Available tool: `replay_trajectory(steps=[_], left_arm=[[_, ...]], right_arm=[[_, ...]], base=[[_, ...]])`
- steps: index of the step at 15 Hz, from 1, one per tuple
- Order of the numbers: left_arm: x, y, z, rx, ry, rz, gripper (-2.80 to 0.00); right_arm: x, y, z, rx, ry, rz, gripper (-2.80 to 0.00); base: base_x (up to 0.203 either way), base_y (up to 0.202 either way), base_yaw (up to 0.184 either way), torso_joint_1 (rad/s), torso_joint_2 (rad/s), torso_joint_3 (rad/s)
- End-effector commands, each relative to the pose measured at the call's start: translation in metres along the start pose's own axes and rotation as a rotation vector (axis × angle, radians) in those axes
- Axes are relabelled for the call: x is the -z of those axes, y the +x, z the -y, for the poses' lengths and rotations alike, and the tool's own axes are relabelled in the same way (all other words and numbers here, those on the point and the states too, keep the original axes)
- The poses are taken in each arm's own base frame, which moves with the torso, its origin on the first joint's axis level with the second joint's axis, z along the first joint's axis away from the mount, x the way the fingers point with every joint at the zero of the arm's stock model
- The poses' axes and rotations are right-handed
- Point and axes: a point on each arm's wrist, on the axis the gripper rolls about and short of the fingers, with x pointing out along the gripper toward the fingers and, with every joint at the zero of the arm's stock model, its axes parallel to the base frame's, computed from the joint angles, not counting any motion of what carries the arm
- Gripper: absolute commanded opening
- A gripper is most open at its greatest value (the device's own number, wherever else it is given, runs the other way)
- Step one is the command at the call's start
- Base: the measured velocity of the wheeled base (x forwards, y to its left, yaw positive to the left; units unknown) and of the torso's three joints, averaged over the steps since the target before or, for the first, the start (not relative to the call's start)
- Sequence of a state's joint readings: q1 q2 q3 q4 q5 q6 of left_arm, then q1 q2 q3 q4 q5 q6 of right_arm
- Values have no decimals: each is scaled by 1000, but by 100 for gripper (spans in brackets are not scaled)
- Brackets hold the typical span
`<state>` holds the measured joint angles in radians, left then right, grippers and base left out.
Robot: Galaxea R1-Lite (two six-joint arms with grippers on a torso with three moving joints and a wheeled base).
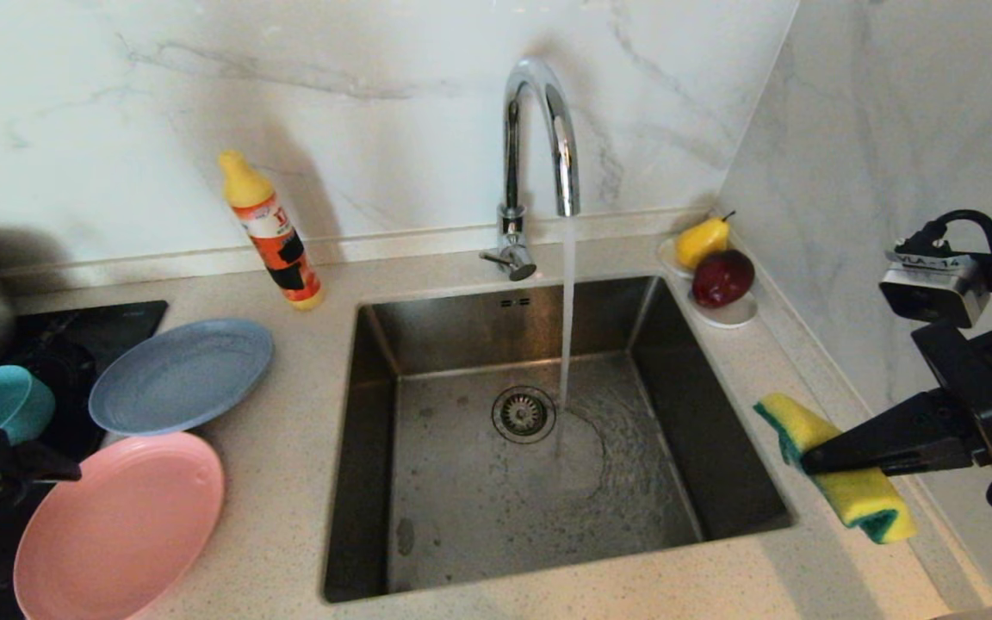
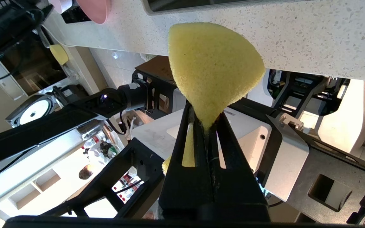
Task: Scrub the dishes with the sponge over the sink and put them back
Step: Place the plate on the table, then wash the plate
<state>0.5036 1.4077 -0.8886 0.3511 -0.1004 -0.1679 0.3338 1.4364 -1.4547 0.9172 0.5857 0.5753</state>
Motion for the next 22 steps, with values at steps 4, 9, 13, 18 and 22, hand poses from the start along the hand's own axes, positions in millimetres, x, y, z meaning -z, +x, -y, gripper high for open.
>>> replay_trajectory(steps=[4, 9, 13, 18, 22], left_arm=[[9, 31, -24, -91, -81, -145, -280], [19, 45, -33, -134, -85, -209, -280], [40, 53, -36, -138, -73, -277, -280], [68, 63, -38, -114, 6, -298, -280], [68, 60, -37, -95, 14, -284, -280]], right_arm=[[2, 1, 2, 4, 11, -10, -280], [1, 5, 5, 12, 21, -26, -280], [1, 4, 4, 10, 18, -21, -280], [1, 5, 4, 9, 19, -24, -280], [-1, 5, 3, 1, 8, -9, -280]], base=[[0, 0, 0, 0, 0, 0], [0, 0, 0, 0, 0, 0], [0, 0, 0, 0, 0, 0], [0, 0, 0, 0, 0, 0], [0, 0, 0, 0, 0, 0]])
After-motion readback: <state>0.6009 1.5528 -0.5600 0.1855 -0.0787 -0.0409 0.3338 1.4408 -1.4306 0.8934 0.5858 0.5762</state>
